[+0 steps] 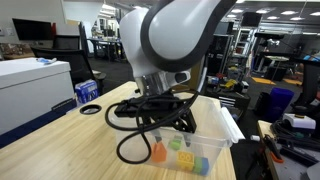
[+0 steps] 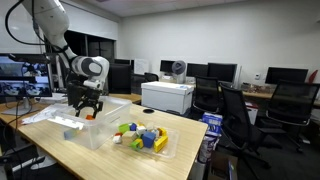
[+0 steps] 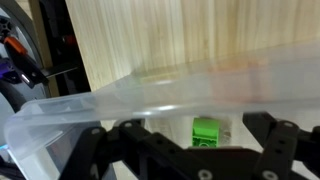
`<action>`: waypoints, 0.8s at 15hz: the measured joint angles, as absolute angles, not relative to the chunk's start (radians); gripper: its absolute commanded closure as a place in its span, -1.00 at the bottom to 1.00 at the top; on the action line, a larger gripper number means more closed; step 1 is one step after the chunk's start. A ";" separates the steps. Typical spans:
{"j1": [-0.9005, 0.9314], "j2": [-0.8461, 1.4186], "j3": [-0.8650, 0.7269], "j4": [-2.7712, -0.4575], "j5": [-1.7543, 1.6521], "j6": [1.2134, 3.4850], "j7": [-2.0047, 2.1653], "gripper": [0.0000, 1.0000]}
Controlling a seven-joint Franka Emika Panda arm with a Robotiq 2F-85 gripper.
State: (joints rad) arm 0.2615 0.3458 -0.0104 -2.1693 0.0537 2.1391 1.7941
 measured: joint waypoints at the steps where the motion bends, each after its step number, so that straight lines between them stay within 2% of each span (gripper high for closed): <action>1: 0.253 0.308 -0.004 -2.178 0.068 2.143 1.794 -1.00; 6: 0.228 0.152 0.004 -2.249 0.065 2.144 1.797 -1.00; 12: 0.186 0.131 0.006 -2.393 0.019 2.272 1.795 -1.00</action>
State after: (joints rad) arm 0.1861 0.1312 0.0056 -2.3929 0.0188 2.2720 1.7954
